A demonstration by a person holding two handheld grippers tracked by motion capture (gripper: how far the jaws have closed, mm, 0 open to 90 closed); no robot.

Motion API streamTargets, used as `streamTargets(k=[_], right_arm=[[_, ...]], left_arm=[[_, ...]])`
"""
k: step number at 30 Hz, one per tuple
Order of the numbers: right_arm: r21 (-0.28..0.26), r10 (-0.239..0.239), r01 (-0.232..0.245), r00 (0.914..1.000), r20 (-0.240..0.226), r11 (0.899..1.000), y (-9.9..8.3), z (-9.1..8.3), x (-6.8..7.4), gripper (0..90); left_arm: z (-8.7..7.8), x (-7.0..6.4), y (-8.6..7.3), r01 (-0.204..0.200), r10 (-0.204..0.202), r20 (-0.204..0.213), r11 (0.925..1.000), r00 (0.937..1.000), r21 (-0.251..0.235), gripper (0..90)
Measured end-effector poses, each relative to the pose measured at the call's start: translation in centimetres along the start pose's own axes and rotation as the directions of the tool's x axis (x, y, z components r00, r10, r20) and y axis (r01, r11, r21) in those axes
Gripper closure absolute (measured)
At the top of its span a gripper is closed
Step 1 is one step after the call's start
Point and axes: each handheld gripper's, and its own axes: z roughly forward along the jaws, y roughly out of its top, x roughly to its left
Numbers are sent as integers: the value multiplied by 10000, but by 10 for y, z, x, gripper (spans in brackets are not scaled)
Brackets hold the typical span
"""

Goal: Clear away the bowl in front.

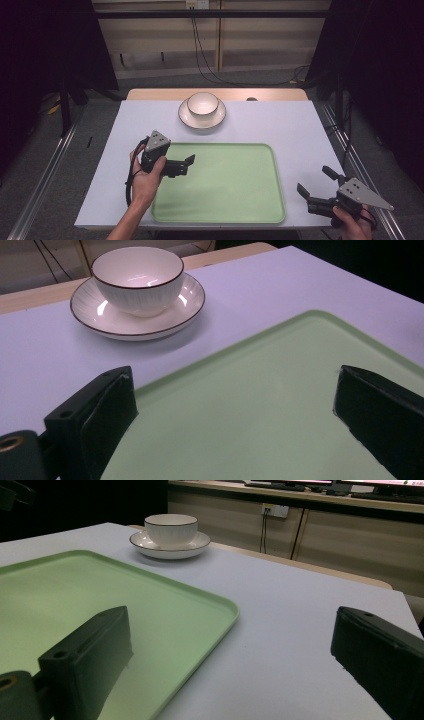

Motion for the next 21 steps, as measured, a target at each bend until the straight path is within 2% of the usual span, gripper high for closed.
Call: streamTargets(k=[5,12,14,19,21], right_arm=[[-12,-95,95,9999,-43,10000,0,1,1,27],[-5,-69,69,9999,-154,10000,0,1,1,27],[21,14,-13,9998,-191,10000,0,1,0,27],[75,-19,21,9998,-211,10000,0,1,1,27],[64,4,-2,9998,-211,10000,0,1,1,27]], left_arm=[[10,9,5,288,-288,-314,9996,9991,-1,39],[20,21,14,263,-262,-464,9997,9986,13,38],[24,24,17,292,-282,-595,9994,9978,160,36],[32,30,23,430,-423,-672,9990,9968,103,25],[36,31,25,380,-360,-671,9989,9971,286,22]])
